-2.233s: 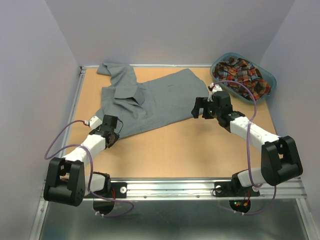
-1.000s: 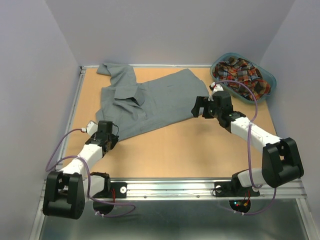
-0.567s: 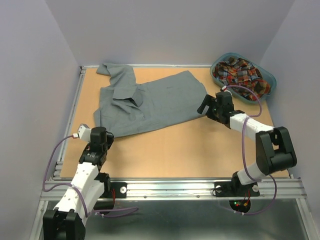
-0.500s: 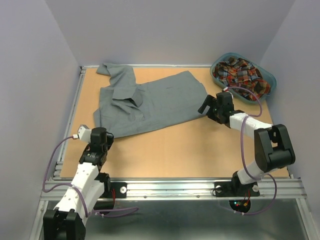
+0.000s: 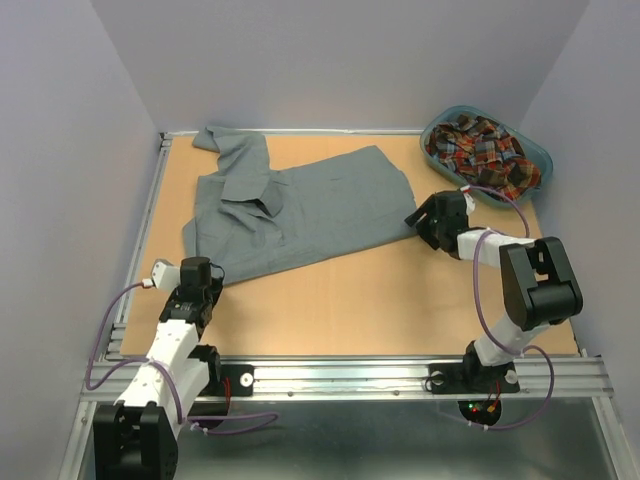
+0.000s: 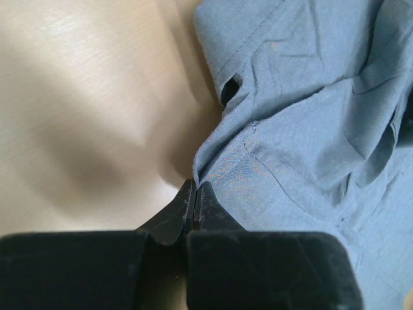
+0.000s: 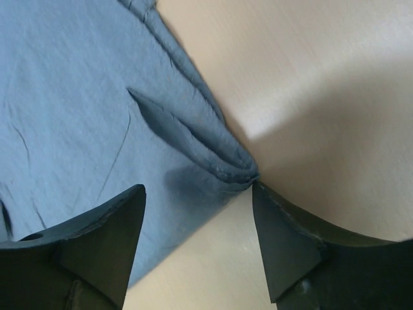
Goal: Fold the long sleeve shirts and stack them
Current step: Fold the shirt
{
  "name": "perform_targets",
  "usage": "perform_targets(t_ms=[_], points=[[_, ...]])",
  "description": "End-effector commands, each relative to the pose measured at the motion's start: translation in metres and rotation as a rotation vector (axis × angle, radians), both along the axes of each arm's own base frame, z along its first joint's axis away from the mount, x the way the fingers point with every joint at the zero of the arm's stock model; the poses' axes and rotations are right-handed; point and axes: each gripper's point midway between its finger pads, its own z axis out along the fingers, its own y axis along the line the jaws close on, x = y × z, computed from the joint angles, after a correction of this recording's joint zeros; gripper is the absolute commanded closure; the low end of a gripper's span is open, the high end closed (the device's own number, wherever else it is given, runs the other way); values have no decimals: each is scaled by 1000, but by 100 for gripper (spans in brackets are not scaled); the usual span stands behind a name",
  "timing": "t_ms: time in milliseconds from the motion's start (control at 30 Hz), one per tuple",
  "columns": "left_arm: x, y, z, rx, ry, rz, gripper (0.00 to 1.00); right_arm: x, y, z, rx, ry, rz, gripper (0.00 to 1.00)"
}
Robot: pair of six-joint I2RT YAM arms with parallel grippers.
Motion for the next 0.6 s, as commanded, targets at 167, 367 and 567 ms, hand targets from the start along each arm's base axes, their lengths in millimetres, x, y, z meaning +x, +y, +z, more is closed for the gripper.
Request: perform_targets(t_ms=[167, 367, 567], points=[[0, 10, -2, -9, 31, 53, 100, -16, -20, -46, -16, 66, -125, 35], [2, 31, 15, 45, 32, 114, 99, -34, -44, -32, -121, 27, -152, 35], [12, 36, 49, 115, -6, 71, 68, -24, -20, 27, -130, -123, 63, 26]])
